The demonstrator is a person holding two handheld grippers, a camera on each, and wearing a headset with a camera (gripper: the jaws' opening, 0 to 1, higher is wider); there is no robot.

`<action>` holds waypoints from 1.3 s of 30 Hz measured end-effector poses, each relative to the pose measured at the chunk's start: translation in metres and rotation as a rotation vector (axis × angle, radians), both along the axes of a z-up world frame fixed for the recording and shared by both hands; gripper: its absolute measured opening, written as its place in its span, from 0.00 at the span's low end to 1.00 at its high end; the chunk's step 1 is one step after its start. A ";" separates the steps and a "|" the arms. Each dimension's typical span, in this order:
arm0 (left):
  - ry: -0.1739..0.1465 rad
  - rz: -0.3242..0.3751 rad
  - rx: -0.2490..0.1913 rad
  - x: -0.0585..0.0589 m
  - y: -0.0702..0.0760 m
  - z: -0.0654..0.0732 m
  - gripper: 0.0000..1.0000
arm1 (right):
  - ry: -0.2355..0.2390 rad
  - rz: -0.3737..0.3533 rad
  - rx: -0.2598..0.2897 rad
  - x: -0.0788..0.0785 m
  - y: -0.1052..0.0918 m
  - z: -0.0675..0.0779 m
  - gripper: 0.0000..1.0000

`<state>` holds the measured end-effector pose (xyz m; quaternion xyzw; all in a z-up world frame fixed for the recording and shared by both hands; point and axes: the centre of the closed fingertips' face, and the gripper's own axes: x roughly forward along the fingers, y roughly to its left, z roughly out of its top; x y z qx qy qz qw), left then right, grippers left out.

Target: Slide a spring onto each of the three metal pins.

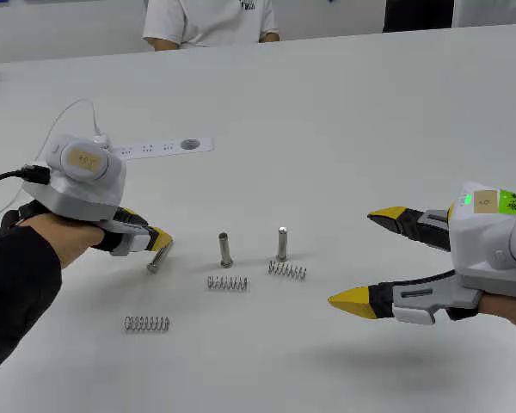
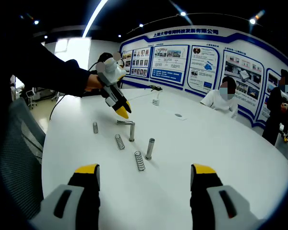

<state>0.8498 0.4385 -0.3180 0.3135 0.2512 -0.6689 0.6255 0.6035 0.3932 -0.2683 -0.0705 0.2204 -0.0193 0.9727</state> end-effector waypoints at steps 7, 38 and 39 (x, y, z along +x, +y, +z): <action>-0.007 0.020 0.052 -0.002 -0.003 -0.010 0.24 | 0.006 -0.005 -0.002 -0.001 -0.002 -0.001 0.78; 0.000 0.112 0.170 0.000 -0.008 -0.029 0.11 | 0.011 -0.020 -0.013 -0.005 -0.008 -0.002 0.78; -0.001 0.112 0.173 0.000 -0.008 -0.029 0.11 | 0.011 -0.020 -0.014 -0.005 -0.008 -0.002 0.78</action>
